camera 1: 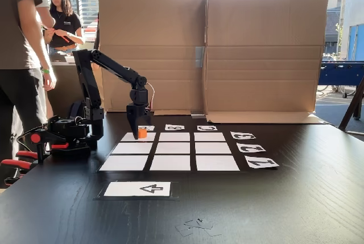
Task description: Pick up the round, orange token and place it in the grid on square A3.
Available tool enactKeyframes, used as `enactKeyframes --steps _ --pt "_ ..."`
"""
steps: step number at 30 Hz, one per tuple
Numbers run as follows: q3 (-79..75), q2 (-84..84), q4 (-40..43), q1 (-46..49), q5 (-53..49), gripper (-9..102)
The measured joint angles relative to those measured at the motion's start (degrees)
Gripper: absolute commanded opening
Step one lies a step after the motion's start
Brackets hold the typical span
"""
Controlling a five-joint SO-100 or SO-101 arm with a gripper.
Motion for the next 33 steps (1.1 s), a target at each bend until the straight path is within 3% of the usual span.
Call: enactKeyframes --steps 10,16,21,24,26,28,29,33 --pt "-2.3 13.4 1.3 8.3 0.3 73" --pt "-17.8 23.1 4.4 19.8 2.4 73" --pt "-33.6 29.7 4.7 35.5 5.4 71" --pt "-40.2 32.6 2.8 44.2 7.1 55" --pt "-41.7 33.4 2.6 45.5 7.7 31" --pt "-42.3 34.4 -0.4 57.3 10.9 4" --pt "-42.4 35.7 -3.2 65.3 13.0 -1" --pt "-36.7 43.2 -11.9 86.2 20.3 -1"
